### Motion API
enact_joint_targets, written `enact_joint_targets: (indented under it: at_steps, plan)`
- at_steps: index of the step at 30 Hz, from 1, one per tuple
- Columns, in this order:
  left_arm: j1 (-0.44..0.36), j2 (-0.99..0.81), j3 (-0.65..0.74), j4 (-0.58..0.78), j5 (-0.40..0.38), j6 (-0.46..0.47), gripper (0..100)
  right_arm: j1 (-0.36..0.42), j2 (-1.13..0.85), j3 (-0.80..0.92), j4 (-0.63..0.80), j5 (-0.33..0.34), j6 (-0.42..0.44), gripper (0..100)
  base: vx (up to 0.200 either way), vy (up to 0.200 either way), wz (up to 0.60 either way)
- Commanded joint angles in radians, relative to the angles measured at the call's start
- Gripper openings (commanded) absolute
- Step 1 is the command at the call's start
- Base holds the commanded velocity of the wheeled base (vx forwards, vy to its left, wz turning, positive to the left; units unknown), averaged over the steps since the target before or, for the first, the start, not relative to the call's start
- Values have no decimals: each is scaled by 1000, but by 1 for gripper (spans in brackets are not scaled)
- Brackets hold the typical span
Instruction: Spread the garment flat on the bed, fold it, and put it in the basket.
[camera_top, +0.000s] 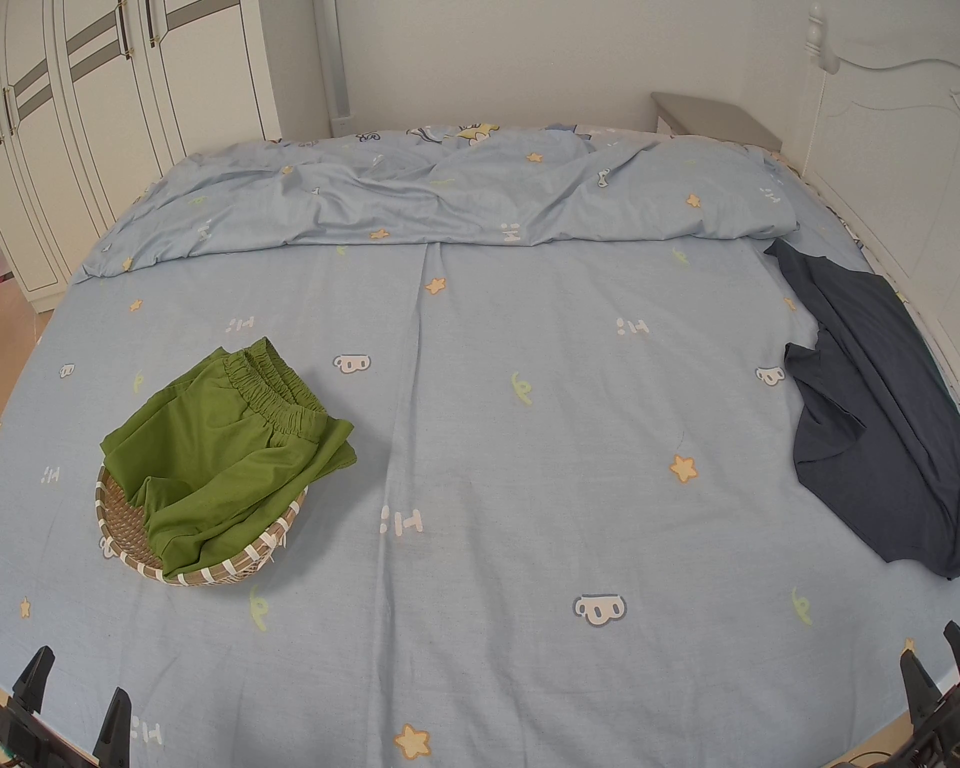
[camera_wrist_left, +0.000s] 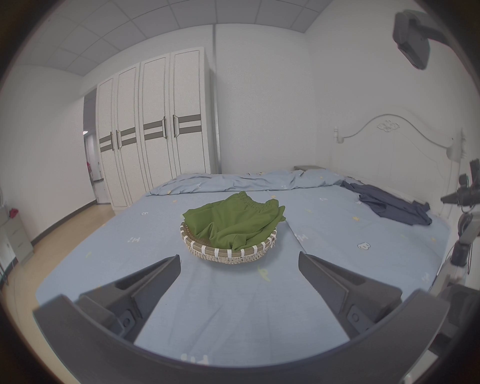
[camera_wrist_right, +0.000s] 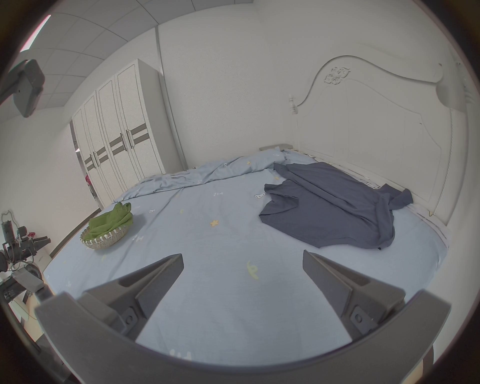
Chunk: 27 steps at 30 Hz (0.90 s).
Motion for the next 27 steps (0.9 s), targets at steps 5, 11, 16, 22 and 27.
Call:
enact_joint_targets:
  at_steps: [5,11,16,22,27]
  plan:
    - [-2,0,16,2,7,-47,100,-139,-49,126,-295,38,-100,100,0,0,0]
    - [-2,0,16,1,8,-47,100,-140,-49,126,-220,84,-132,100,0,0,0]
    - [-2,0,16,1,8,-47,100,-134,-50,126,-218,84,-134,100,0,0,0]
    - [-2,0,16,1,8,-47,100,-137,-52,126,-228,83,-135,100,0,0,0]
    - [-2,0,16,1,8,-47,100,-139,-52,126,-229,81,-131,100,0,0,0]
